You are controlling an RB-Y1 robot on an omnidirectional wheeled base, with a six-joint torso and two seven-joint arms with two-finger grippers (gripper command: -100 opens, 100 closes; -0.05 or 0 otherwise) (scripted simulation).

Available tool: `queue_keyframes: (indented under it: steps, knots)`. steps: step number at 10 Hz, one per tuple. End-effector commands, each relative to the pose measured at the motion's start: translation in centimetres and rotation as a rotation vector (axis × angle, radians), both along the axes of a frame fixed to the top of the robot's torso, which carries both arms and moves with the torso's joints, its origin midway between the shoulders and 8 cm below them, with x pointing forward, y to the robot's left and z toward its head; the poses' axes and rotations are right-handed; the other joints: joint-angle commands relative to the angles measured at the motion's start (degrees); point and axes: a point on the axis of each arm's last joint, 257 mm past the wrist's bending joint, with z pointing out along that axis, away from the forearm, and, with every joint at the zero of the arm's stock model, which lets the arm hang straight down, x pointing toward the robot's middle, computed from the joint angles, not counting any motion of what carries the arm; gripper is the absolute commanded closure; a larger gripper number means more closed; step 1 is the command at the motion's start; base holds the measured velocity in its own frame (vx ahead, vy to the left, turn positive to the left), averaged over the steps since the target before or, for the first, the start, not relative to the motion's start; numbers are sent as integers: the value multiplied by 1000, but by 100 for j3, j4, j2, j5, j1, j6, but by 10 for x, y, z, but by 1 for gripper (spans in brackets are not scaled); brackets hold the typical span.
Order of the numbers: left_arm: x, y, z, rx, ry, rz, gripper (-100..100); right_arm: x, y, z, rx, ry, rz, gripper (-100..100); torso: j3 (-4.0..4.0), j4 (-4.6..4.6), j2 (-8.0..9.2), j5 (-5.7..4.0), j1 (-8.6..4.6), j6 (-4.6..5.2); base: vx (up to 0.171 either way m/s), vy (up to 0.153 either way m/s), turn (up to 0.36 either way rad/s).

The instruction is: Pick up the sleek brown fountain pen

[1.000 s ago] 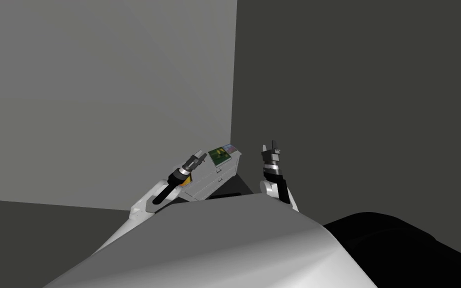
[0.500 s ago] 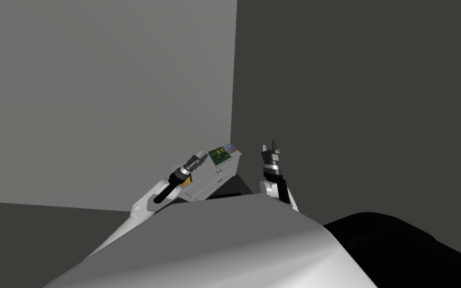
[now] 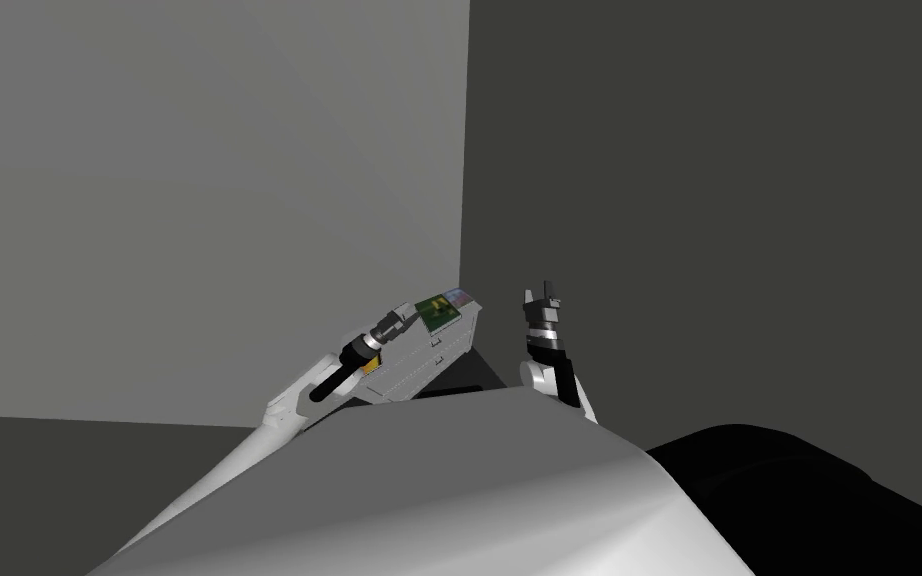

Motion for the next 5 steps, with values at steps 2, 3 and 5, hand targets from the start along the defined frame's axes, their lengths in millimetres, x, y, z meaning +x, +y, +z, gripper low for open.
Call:
queue_keyframes:
  steps: [2,3,5]
  knots:
    - [0,0,0,1,0,0,-100,0,0,0,0,0,0,0,-2,-1,-4,-1,-8,2,7,-11,-31]
    - [0,0,0,1,0,0,-100,0,0,0,0,0,0,0,-2,-1,-3,-2,-7,1,-6,8,24]
    - [0,0,0,1,0,0,-100,0,0,0,0,0,0,0,0,0,-1,0,-2,1,-1,2,5]
